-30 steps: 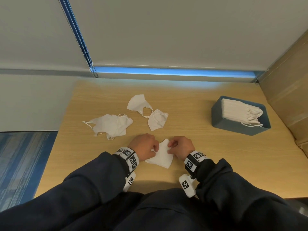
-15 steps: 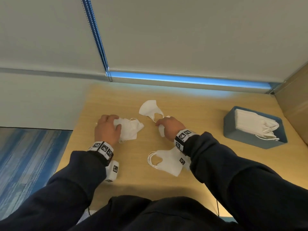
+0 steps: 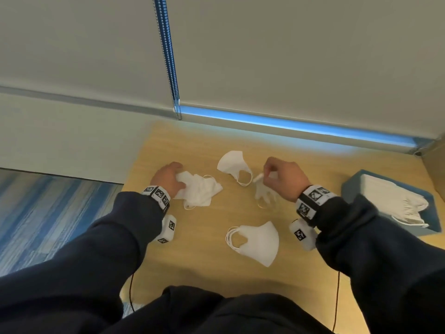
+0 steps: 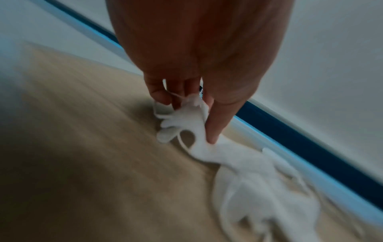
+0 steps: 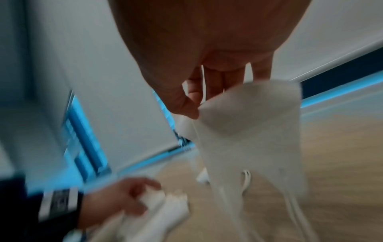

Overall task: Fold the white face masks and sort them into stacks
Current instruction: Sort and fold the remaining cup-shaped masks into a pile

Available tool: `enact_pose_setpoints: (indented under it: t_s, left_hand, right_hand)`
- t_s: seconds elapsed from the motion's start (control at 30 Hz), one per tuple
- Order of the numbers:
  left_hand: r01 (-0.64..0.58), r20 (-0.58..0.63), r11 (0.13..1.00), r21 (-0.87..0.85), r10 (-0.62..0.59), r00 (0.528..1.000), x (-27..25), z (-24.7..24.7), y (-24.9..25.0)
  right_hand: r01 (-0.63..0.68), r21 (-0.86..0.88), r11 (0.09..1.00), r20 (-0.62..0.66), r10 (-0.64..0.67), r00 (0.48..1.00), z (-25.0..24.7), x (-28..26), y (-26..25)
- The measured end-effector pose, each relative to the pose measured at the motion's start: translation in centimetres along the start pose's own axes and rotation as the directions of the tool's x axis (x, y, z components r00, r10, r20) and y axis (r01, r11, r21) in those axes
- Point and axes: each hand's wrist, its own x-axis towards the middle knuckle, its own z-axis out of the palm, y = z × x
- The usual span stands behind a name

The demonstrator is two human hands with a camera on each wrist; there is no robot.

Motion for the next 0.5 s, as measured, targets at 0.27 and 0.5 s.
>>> enact_pose_setpoints:
  t_s: [0.27,0.5]
  left_hand:
    - [0.173,-0.041,0.893,-0.415,-0.208,0.977,-0.8,-3.2,2.0]
    - [-0.279,-0.549,0.777,-0.565,-0.102,0.83,-10.0,-1.9,9.8]
  right_hand:
    - [-0.433,0.858,0.277,0.231,0.544,0.806,-1.7,-4.4,2.0]
    - [-0.481,0.865,-0.146,0.484,0.502,0.717,1.4,-6.8,-0.9]
